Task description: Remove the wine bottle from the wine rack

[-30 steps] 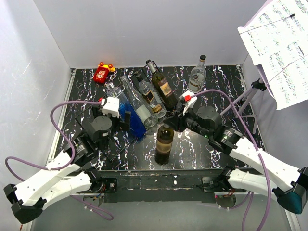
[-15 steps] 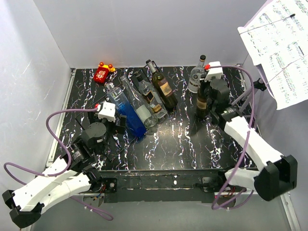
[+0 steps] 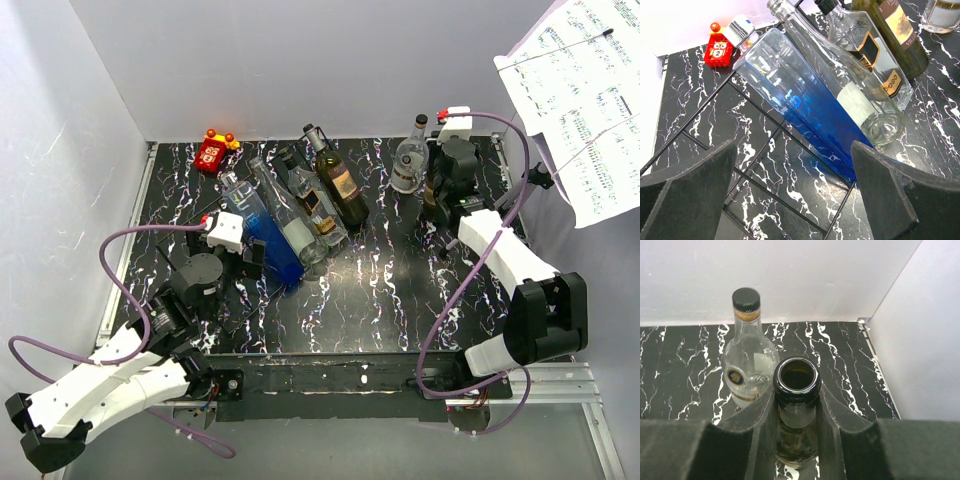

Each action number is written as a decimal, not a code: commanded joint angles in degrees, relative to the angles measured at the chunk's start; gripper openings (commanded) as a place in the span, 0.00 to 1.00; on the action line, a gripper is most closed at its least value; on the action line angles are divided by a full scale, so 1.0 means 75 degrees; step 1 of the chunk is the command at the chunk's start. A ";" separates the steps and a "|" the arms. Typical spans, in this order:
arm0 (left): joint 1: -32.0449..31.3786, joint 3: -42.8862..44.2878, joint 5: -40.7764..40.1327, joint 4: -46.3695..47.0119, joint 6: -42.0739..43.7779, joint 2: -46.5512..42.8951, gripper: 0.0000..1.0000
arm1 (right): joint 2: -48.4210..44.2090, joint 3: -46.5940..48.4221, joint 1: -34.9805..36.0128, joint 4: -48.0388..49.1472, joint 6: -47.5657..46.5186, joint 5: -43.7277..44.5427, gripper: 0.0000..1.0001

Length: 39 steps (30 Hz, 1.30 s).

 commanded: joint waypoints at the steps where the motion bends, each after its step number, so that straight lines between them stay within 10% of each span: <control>1: 0.0001 0.0061 0.0015 0.0024 -0.0001 0.0039 0.98 | -0.0180 0.0735 -0.0253 0.1086 0.0327 0.0268 0.01; 32: 0.0048 0.0844 -0.0969 -0.0877 -0.1722 0.1069 0.98 | -0.1164 0.0758 -0.0558 -0.1093 0.1570 -0.0435 0.61; 39: 0.2095 0.1842 0.1018 -0.1886 -0.3012 0.1797 0.95 | -0.1902 0.0723 -0.0394 -0.1984 0.1758 -0.0646 0.64</control>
